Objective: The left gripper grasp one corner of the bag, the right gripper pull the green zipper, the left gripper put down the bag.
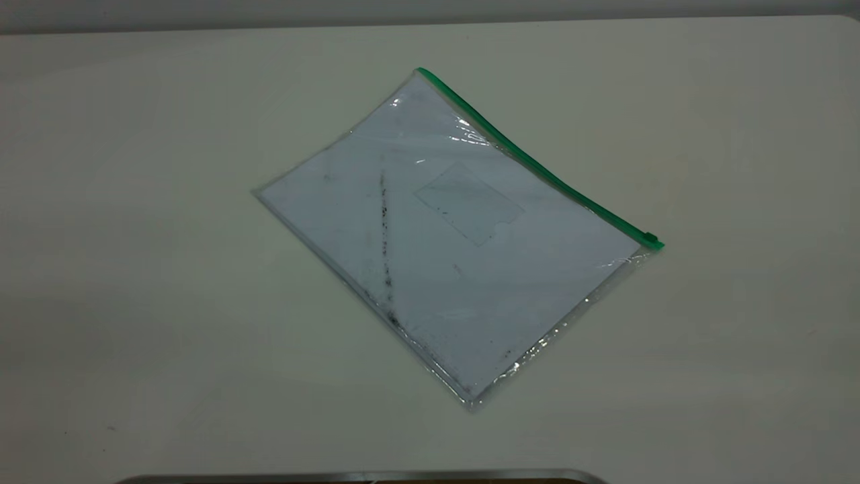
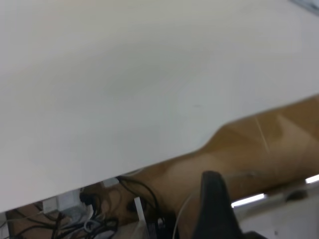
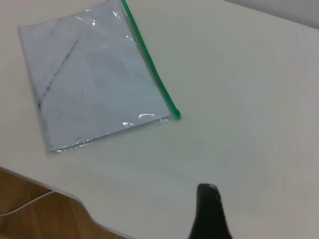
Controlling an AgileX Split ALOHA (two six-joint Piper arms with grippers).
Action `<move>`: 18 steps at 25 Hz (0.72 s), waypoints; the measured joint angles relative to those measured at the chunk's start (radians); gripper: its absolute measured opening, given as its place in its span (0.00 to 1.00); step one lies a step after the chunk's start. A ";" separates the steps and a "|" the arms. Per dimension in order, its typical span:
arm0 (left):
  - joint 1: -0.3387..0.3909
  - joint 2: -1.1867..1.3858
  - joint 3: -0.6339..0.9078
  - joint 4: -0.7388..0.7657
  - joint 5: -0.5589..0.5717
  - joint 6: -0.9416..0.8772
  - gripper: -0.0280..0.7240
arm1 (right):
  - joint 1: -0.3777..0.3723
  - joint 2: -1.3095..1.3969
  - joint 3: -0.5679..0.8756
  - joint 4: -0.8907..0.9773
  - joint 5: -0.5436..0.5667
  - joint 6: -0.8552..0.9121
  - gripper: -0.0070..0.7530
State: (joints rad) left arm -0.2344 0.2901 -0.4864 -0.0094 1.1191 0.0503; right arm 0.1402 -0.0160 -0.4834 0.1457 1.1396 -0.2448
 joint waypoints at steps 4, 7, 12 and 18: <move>0.137 -0.072 0.000 0.000 -0.001 0.000 0.82 | 0.000 0.000 0.000 0.000 0.000 0.001 0.77; 0.220 -0.150 0.000 0.000 -0.001 -0.007 0.82 | 0.000 0.000 0.000 0.000 0.000 0.001 0.77; 0.268 -0.276 0.000 0.001 0.003 -0.036 0.82 | 0.000 0.000 0.000 0.000 0.000 0.001 0.77; 0.270 -0.309 0.000 0.000 0.011 -0.041 0.82 | 0.000 0.000 0.000 0.000 0.000 0.001 0.77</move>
State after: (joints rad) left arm 0.0355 -0.0192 -0.4864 -0.0094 1.1298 0.0094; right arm 0.1402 -0.0160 -0.4834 0.1457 1.1396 -0.2435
